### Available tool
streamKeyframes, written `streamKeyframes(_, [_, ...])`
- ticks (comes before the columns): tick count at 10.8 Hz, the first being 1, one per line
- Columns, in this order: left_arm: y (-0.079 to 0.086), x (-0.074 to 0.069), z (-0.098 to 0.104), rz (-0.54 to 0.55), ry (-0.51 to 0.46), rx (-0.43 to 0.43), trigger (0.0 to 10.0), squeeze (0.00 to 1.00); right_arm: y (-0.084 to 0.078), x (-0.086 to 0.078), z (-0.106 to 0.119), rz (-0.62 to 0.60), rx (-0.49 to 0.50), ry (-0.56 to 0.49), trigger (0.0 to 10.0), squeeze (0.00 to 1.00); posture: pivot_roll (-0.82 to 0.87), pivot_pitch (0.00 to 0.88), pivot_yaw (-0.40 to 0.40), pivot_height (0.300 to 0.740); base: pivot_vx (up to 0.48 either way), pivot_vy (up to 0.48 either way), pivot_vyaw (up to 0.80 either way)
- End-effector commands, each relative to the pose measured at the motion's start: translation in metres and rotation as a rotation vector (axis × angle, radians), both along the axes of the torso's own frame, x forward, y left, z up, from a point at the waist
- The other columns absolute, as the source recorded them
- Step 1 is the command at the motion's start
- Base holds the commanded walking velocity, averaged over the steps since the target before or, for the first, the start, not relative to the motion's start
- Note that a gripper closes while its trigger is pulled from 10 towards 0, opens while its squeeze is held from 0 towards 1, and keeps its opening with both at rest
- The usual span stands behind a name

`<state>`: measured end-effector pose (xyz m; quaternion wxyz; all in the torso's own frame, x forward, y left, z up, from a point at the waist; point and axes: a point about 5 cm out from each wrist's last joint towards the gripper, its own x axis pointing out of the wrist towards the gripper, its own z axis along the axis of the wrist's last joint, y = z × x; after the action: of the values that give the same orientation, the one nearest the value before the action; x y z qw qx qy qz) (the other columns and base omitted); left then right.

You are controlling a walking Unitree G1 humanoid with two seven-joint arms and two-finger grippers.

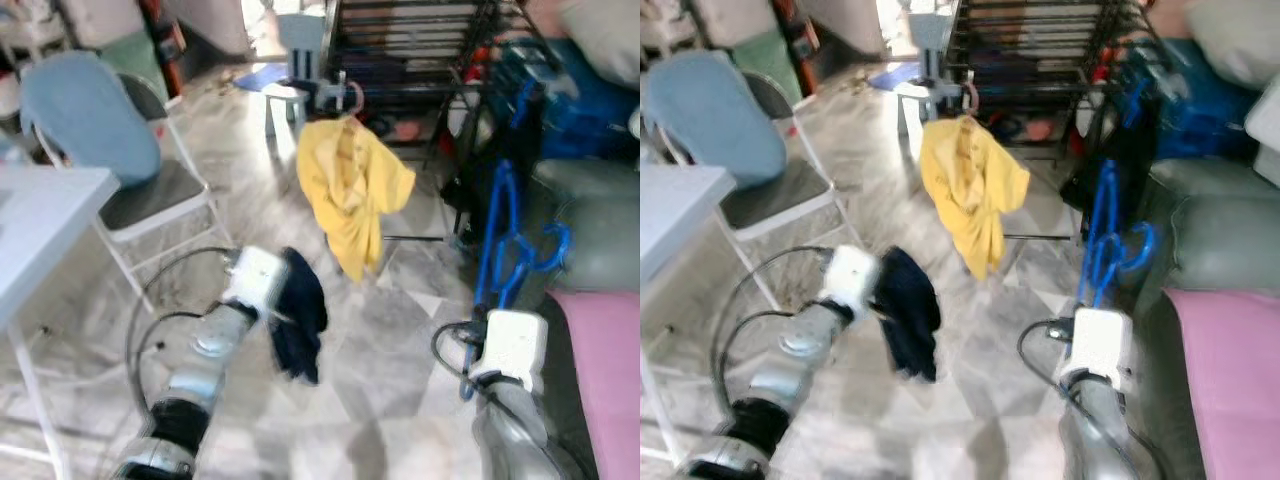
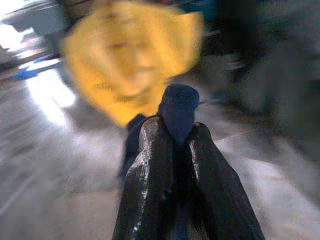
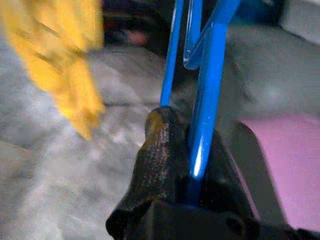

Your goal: Hang hanger

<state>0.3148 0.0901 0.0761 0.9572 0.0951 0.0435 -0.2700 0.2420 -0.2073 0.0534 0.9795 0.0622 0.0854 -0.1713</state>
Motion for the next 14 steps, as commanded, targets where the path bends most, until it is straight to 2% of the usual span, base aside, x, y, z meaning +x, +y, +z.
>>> streamKeyframes(1, [0.007,0.007,0.013,0.005,-0.058,0.011,10.0,0.0,0.007,0.006,0.005,0.004,0.018,-0.02,10.0,0.0,0.04,0.0,0.07,0.74,0.0,0.48,0.0])
streamKeyframes(2, [0.008,0.009,0.012,0.015,-0.057,0.011,10.0,0.0,0.009,0.005,0.003,0.002,0.029,-0.013,10.0,0.0,0.03,0.0,0.056,0.74,0.0,0.48,0.0])
streamKeyframes(4, [0.014,0.007,0.007,0.047,-0.036,0.007,10.0,0.0,0.009,-0.004,0.006,0.024,-0.064,-0.025,10.0,0.0,0.02,0.0,0.03,0.74,0.0,0.48,0.0])
streamKeyframes(6, [0.014,0.0,0.0,0.045,-0.013,0.002,10.0,0.0,0.004,-0.013,0.009,0.042,-0.093,0.011,10.0,0.0,0.01,0.0,-0.002,0.74,0.0,0.48,0.0])
streamKeyframes(10, [0.013,-0.005,-0.001,0.04,-0.007,-0.021,10.0,0.0,0.002,-0.019,0.015,0.064,-0.1,0.025,10.0,0.0,0.01,0.0,-0.028,0.74,0.0,0.464,0.0])
streamKeyframes(12, [0.009,-0.007,0.003,0.013,-0.018,-0.027,10.0,0.0,0.005,-0.021,0.016,0.068,-0.075,0.037,10.0,0.0,0.01,0.0,-0.034,0.74,0.0,0.0,0.0])
streamKeyframes(14, [0.008,-0.009,0.004,-0.004,-0.011,-0.027,10.0,0.0,0.009,-0.023,0.016,0.078,-0.072,0.055,10.0,0.0,0.01,0.0,-0.033,0.74,0.0,0.0,-0.8])
